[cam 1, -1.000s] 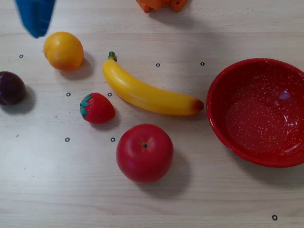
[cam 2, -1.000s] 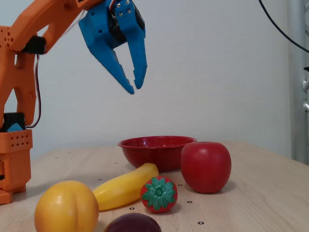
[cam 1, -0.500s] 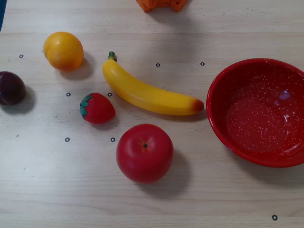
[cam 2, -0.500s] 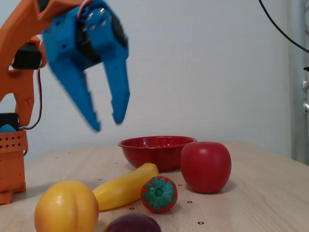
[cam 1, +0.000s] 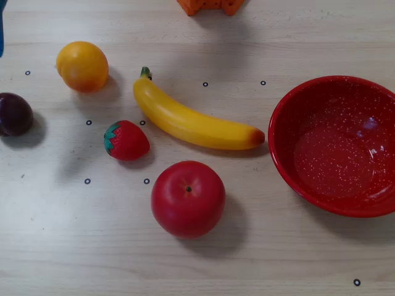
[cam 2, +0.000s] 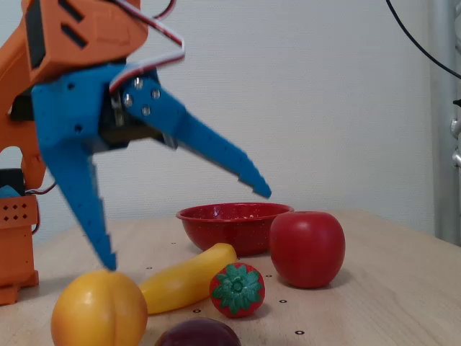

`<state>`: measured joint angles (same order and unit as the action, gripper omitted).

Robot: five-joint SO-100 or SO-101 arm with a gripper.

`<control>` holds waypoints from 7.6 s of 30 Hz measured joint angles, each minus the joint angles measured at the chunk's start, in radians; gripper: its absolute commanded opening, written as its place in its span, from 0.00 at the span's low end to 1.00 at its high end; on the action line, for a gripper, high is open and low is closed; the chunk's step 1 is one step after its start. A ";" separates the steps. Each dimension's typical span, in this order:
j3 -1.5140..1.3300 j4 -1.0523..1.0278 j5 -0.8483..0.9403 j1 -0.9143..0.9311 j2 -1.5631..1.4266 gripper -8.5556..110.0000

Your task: Put plum in the red bowl.

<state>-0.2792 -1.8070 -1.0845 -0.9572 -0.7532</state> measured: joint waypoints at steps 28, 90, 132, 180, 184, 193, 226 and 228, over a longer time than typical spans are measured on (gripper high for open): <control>0.143 0.000 -0.067 -0.058 0.244 0.58; 0.184 0.192 0.020 0.000 0.422 0.56; 0.184 0.183 -0.063 0.002 0.423 0.32; -0.302 0.109 0.815 0.667 -0.650 0.07; -0.472 0.178 0.986 0.788 -0.827 0.07; -1.109 0.411 1.104 1.158 -1.308 0.07; -0.925 0.575 0.893 1.413 -0.474 0.40; -0.923 0.575 0.893 1.413 -0.474 0.43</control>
<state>-1.2026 -1.2318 -0.1917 0.4556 -1.2272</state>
